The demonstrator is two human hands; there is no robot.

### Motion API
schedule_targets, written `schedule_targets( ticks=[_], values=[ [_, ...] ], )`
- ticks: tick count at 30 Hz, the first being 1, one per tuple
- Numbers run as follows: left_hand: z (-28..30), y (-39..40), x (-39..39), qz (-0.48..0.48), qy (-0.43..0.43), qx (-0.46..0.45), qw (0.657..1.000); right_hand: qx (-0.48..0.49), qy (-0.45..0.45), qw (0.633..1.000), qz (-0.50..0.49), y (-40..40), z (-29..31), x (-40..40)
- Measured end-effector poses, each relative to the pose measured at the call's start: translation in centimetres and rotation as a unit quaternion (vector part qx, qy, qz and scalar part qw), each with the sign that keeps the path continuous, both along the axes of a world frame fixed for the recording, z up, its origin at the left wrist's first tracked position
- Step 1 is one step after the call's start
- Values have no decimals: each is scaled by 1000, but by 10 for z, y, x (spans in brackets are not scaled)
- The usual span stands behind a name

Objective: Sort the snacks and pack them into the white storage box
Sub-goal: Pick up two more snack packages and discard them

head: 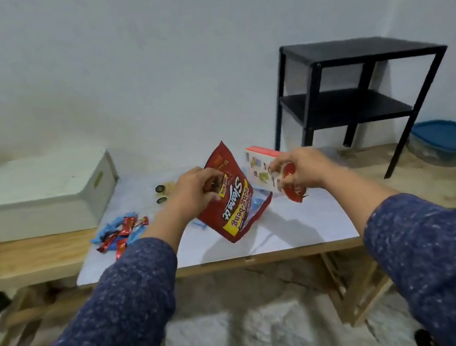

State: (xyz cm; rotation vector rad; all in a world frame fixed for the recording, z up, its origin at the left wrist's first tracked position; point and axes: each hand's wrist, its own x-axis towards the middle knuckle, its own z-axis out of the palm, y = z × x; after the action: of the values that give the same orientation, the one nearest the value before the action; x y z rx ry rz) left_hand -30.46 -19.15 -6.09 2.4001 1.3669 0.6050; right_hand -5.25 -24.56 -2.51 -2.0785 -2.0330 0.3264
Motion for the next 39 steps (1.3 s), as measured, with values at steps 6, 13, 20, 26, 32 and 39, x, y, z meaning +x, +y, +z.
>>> schedule_targets(
  ticks=[6,13,20,26,32,39],
  values=[
    [25,-23,-132,97,-9,27,995,26,13,993,111,23,24,-132],
    [31,-66,-293,260,-5,41,965,23,13,964,266,53,36,-301],
    [18,-126,-438,414,20,8,910,11,7,896,443,69,30,-485],
    [22,-176,-546,547,50,-5,836,34,-6,807,589,72,23,-644],
    [15,-250,-620,676,36,-23,735,-6,-21,723,691,40,5,-791],
    [-23,-380,-645,791,8,-97,604,-48,-52,584,809,-77,-37,-904]
  ],
)
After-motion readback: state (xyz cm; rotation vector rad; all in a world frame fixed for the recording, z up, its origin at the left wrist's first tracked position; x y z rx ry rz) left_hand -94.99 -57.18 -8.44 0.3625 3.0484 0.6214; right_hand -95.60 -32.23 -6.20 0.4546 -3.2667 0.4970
